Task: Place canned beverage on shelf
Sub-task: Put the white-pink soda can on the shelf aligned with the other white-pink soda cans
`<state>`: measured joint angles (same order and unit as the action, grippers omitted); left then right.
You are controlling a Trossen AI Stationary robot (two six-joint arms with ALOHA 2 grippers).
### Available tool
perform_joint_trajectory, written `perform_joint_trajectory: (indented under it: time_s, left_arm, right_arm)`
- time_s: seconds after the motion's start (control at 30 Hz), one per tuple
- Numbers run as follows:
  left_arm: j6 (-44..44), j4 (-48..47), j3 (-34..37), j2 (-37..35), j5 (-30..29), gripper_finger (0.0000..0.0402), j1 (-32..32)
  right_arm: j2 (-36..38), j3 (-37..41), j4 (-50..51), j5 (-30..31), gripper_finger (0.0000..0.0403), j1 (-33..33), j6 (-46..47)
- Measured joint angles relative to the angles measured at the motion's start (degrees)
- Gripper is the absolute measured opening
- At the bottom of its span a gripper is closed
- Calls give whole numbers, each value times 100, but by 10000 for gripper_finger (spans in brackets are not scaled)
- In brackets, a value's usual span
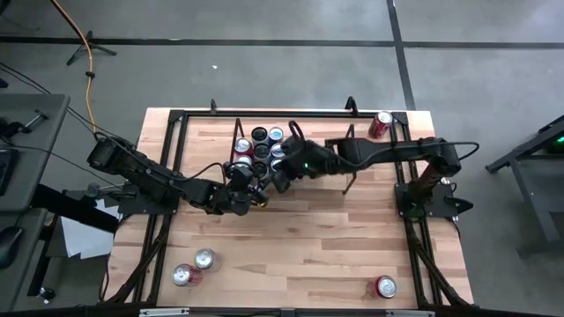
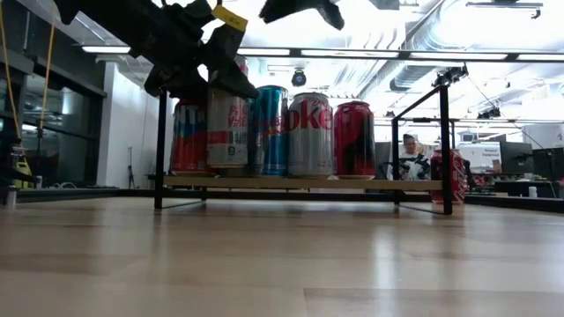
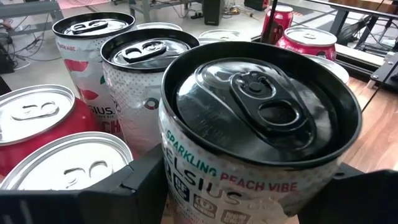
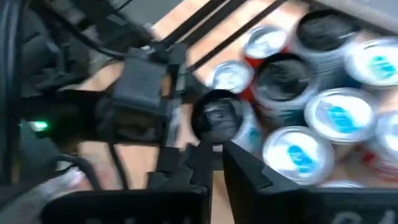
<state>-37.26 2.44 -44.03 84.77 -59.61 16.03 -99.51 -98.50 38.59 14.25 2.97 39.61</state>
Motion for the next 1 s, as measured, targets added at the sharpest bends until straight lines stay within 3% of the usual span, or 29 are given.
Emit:
perform_joint_trajectory:
  time_s: [0.1, 0.43, 1.0]
  left_arm:
    - [0, -7, 0, 0, -2, 223, 0]
    - [0, -148, -2, -2, 48, 223, 0]
    - [0, -155, 0, 2, 107, 223, -103]
  right_arm:
    - [-155, 0, -105, -696, 11, -264, -134]
    - [-664, 2, -707, -1610, 1, -697, -466]
    - [-893, 2, -779, -1597, 0, -621, -406]
